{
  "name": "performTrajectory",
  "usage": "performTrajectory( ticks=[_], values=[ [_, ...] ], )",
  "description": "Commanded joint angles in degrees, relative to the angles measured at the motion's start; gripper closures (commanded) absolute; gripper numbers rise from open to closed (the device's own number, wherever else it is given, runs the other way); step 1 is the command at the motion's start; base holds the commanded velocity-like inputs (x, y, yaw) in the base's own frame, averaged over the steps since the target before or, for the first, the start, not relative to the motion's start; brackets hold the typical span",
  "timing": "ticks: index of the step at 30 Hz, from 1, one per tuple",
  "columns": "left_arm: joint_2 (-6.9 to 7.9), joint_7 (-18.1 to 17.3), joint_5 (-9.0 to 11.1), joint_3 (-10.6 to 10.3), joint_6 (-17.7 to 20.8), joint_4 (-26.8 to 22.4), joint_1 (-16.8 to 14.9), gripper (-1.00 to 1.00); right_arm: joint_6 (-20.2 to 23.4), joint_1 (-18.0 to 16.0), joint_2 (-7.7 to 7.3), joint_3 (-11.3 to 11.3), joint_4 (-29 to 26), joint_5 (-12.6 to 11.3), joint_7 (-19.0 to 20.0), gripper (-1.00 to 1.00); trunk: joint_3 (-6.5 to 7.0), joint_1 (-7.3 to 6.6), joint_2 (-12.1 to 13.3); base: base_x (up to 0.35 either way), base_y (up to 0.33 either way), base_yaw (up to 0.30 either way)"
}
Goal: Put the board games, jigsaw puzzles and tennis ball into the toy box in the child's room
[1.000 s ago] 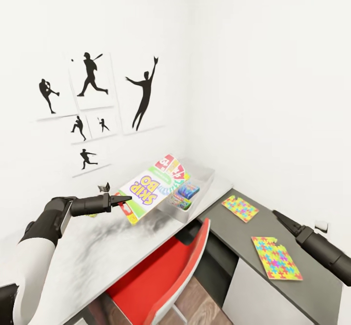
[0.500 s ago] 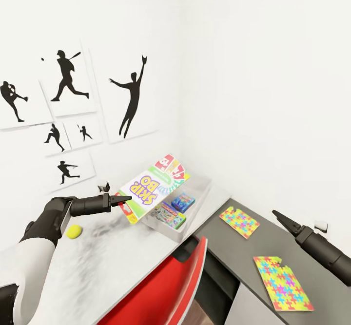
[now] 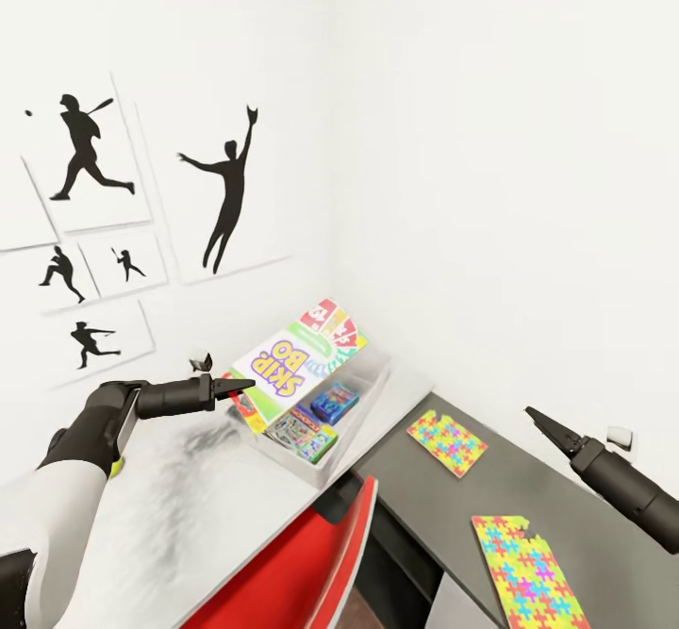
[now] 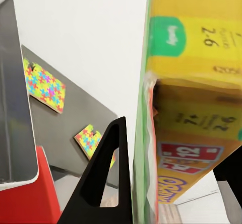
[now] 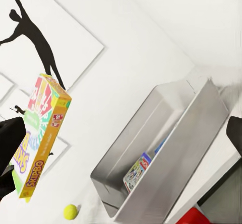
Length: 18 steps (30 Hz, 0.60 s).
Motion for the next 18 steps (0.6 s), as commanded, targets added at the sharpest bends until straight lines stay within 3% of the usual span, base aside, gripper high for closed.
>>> performTrajectory(
  ticks=[1, 9, 18],
  values=[
    [-0.03, -0.5, -0.6, 0.2, 0.6, -0.1, -0.1, 1.0, 0.4, -0.1, 0.02, -0.1, 0.0, -0.2, 0.1, -1.0, -0.08, 0.05, -0.1, 0.077, -0.039, -0.151],
    [-0.03, -0.5, -0.6, 0.1, 0.5, -0.1, -0.1, 1.0, 0.4, -0.1, 0.04, 0.0, 0.0, -0.2, 0.1, -1.0, 0.31, 0.05, -0.1, 0.086, -0.128, -0.136],
    [-0.03, -0.5, -0.6, 0.1, 0.5, -0.1, -0.1, 1.0, 0.3, -0.1, 0.05, 0.0, 0.0, -0.2, 0.0, -1.0, 0.55, 0.05, -0.1, 0.133, -0.021, -0.076]
  ],
)
